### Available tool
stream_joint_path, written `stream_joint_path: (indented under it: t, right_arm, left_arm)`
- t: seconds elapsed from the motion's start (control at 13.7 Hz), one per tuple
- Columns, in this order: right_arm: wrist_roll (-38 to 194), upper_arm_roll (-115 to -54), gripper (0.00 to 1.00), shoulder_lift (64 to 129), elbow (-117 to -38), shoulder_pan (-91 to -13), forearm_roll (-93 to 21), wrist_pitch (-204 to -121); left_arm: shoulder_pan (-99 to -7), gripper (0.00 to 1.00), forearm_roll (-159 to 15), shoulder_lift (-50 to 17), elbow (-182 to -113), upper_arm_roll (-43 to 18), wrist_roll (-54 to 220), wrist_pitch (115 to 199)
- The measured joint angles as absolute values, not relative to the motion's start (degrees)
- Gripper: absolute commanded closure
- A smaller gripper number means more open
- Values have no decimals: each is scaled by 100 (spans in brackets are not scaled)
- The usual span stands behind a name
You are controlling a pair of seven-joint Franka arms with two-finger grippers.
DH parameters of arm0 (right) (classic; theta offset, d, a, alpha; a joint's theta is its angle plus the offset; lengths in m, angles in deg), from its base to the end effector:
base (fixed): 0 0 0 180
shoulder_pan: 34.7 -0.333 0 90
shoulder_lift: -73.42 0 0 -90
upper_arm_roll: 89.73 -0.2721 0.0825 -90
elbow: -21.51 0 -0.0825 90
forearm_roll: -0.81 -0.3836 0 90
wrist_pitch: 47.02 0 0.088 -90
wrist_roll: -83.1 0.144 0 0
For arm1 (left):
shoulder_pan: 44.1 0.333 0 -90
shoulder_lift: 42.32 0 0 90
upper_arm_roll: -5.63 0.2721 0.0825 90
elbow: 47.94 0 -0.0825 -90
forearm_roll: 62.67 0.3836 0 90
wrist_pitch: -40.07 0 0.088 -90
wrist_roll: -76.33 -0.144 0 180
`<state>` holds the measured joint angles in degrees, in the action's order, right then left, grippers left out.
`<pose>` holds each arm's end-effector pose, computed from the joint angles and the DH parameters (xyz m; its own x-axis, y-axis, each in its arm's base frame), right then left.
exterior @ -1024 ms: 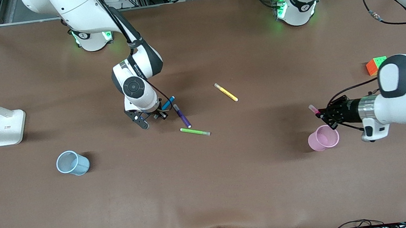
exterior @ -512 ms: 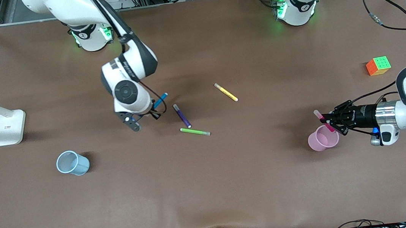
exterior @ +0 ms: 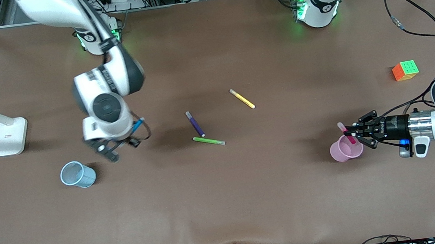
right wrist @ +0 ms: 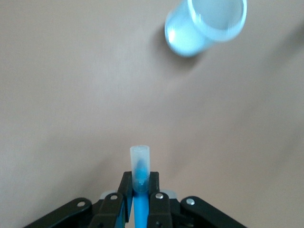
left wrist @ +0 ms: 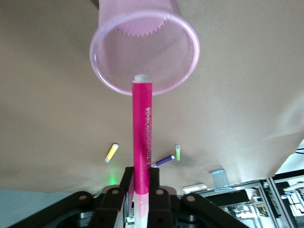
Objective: Place pink and blue markers in matching cups
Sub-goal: 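Lower the pink marker into the pink cup while the right gripper carries blue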
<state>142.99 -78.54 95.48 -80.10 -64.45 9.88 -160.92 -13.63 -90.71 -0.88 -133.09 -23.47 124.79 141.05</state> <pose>0.5796 0.1819 0.2597 0.8074 -0.5832 0.0899 -0.5850 -0.7714 0.2505 0.6420 -0.0092 0.2312 0.3447 0.5552 -0.7569 0.9148 -0.3795 0.1382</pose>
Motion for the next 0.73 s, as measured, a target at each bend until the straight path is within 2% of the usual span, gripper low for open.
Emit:
stream_joint_path:
  t: [0.22,0.37,0.73]
  right_arm:
    - [13126,-7832,100,9554,-7631,-5770,1190,-16087]
    - [12746,-7832,100,9574,-7462,-5521,1810,-16088]
    - [12774,-7885,100,9897,-7421,-5493,3348,-16376]
  left_arm:
    - [-1270,100,-9636,103,-13259,-2289,12463,14106]
    - [-1266,100,-9860,179,-13243,-2181,12462,14106]
    - [-1266,100,-10047,393,-13230,-2162,12462,14128]
